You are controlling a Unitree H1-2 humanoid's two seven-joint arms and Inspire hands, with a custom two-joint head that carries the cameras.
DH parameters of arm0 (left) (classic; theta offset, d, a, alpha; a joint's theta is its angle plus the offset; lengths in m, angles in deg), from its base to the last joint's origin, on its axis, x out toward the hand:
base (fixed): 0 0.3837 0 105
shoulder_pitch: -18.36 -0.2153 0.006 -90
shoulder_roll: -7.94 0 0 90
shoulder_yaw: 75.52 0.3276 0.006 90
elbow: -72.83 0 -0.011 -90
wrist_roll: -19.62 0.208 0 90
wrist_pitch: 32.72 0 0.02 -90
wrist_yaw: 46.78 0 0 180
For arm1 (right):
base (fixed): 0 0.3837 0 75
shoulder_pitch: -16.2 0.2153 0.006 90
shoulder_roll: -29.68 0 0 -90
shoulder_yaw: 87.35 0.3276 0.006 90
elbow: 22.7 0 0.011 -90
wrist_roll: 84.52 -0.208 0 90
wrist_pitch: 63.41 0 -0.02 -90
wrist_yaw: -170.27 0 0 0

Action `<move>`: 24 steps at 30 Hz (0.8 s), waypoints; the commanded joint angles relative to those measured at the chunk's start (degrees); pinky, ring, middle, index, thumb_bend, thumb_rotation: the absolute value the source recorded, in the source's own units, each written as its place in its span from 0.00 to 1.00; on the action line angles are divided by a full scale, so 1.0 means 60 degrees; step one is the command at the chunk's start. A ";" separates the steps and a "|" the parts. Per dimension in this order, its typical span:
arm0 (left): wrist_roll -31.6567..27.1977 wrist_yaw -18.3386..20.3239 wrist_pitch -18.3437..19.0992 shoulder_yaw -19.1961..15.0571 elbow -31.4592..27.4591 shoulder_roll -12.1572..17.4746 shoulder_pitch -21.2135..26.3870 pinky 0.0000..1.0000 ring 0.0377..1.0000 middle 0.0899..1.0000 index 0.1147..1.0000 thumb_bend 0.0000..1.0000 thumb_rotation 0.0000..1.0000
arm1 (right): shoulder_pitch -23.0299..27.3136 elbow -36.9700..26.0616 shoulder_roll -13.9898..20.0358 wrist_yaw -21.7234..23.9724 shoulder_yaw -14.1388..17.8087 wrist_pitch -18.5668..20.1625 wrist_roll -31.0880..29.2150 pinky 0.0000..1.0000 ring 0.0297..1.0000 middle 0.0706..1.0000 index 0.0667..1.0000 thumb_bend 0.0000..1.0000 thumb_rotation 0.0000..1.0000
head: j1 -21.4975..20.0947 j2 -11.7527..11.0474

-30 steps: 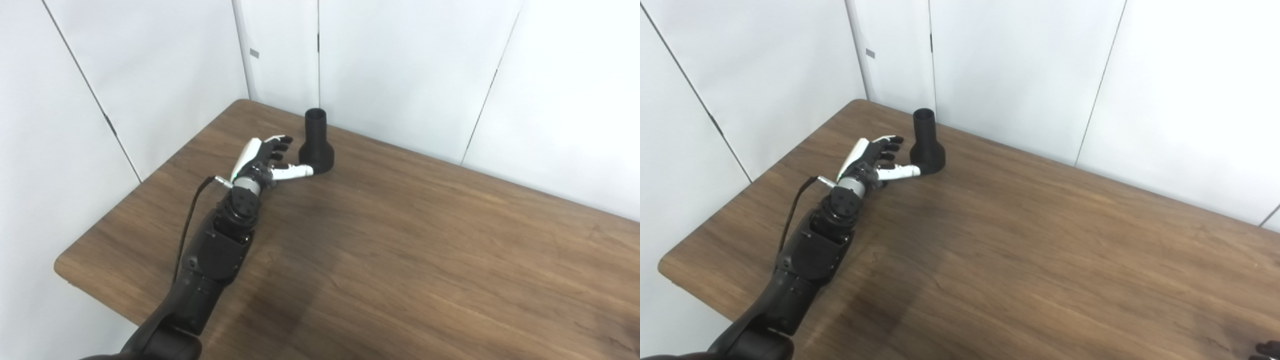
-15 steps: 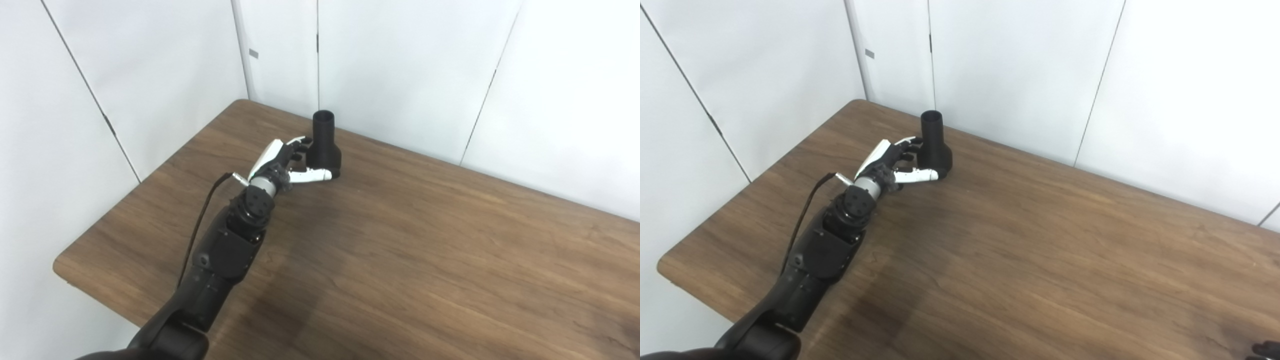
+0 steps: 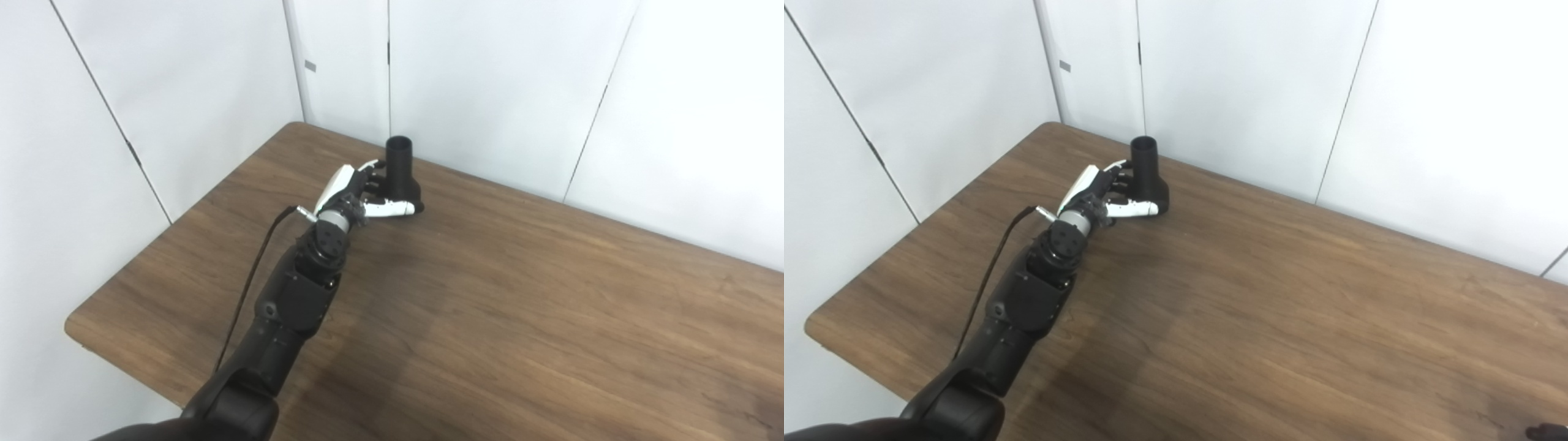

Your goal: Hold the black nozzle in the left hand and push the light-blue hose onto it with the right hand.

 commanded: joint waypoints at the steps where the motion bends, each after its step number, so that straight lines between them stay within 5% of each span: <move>1: 0.0054 0.0345 0.0128 0.0266 0.0394 -0.0180 0.0008 0.60 0.74 0.78 0.93 1.00 0.30 | 0.0096 -0.0277 0.0081 0.0055 0.0021 -0.0227 -0.0047 0.41 0.52 0.54 0.50 0.89 0.58 | -0.0023 0.0001; 4: 0.0388 0.0192 0.0122 0.0555 0.0488 -0.0106 0.0049 0.37 0.50 0.57 0.91 1.00 0.27 | 0.0072 -0.0353 0.0068 0.0053 -0.0006 -0.0152 -0.0042 0.41 0.52 0.54 0.50 0.89 0.58 | -0.0086 0.0009; 6: 0.0679 -0.0004 0.0071 0.0939 0.0600 0.0045 0.0063 0.39 0.58 0.65 0.89 1.00 0.26 | 0.0046 -0.0424 0.0046 0.0045 -0.0019 -0.0093 -0.0062 0.41 0.52 0.55 0.50 0.88 0.58 | -0.0140 0.0008; 8: 0.0841 -0.0198 -0.0015 0.1243 0.0702 0.0172 0.0064 0.55 0.74 0.78 0.88 1.00 0.25 | 0.0015 -0.0481 0.0032 0.0038 -0.0025 -0.0039 -0.0086 0.41 0.52 0.55 0.50 0.88 0.57 | -0.0168 0.0028; 11: 0.0881 -0.0319 0.0017 0.1534 0.0845 0.0266 0.0099 0.69 0.84 0.87 0.88 1.00 0.23 | -0.0039 -0.0622 0.0015 -0.0011 -0.0033 0.0112 -0.0020 0.41 0.52 0.55 0.50 0.86 0.57 | -0.0219 0.0061; 24: 0.1386 -0.0515 -0.0394 0.2689 0.1427 0.0635 0.0109 0.84 0.91 0.91 0.90 1.00 0.22 | -0.0163 -0.0729 0.0130 0.0207 -0.0109 0.0214 -0.0116 0.43 0.54 0.56 0.52 0.81 0.56 | -0.0353 0.0155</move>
